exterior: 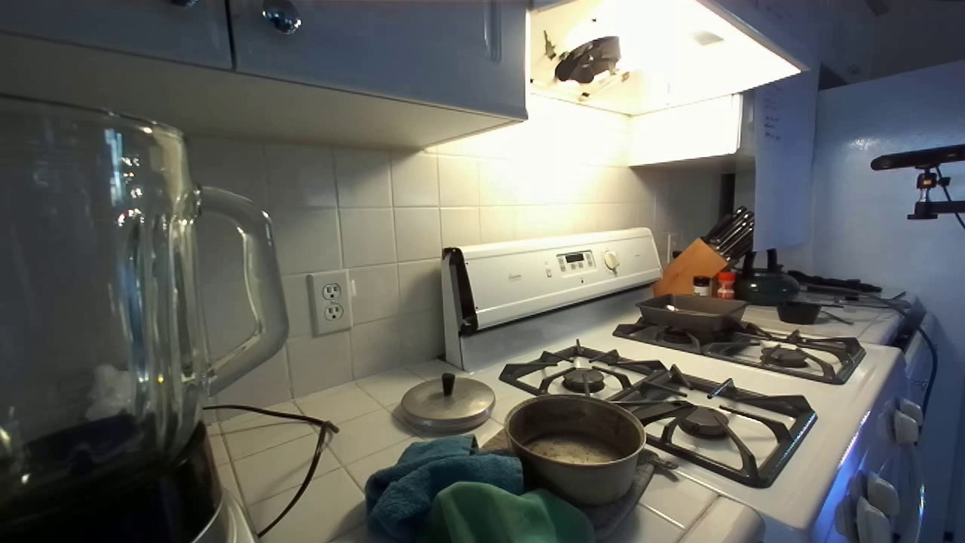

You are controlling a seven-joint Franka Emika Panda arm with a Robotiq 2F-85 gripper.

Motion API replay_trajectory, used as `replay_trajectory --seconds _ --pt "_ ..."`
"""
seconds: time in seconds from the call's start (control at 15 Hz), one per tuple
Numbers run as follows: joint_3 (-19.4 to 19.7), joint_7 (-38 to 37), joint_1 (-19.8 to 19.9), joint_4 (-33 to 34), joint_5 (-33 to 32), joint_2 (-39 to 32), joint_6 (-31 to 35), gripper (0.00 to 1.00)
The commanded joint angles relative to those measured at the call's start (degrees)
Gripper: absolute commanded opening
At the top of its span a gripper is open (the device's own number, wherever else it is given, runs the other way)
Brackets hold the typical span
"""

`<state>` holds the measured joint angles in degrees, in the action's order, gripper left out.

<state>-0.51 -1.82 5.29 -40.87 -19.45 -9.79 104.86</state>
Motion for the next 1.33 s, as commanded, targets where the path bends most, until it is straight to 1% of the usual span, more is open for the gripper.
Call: replay_trajectory --seconds 0.0,0.27,0.33,0.4,0.47,0.6,0.67,0.8,1.0,1.07,1.13,1.2,1.27 --pt "0.19 -1.19 -0.56 2.80 -1.27 -1.34 -1.67 0.66" --pt "0.20 -2.55 -0.48 2.78 -1.18 -1.59 0.20 0.94" --pt "0.20 -3.20 -0.45 2.78 -1.11 -1.68 0.80 0.98" --pt "0.23 -3.64 -0.44 2.81 -1.21 -1.74 1.23 1.00" --pt "1.86 -0.26 5.03 -0.05 4.49 -4.43 8.04 1.00" --pt "2.51 -0.53 6.85 -0.64 6.27 -6.21 11.33 1.00" --pt "2.34 -0.01 8.12 -0.50 8.95 -7.98 12.89 1.00" --pt "2.19 1.17 9.59 0.37 13.68 -9.28 13.07 1.00" --pt "2.36 3.23 10.57 0.59 17.87 -9.95 13.34 1.00" --pt "2.45 3.71 10.53 0.70 18.42 -10.12 13.65 0.80" --pt "2.53 3.88 10.41 0.61 18.71 -10.10 13.98 0.74" --pt "2.60 3.94 10.27 0.48 18.73 -9.88 14.07 0.71" --pt "2.61 4.25 10.30 0.19 18.87 -9.45 14.26 0.67"
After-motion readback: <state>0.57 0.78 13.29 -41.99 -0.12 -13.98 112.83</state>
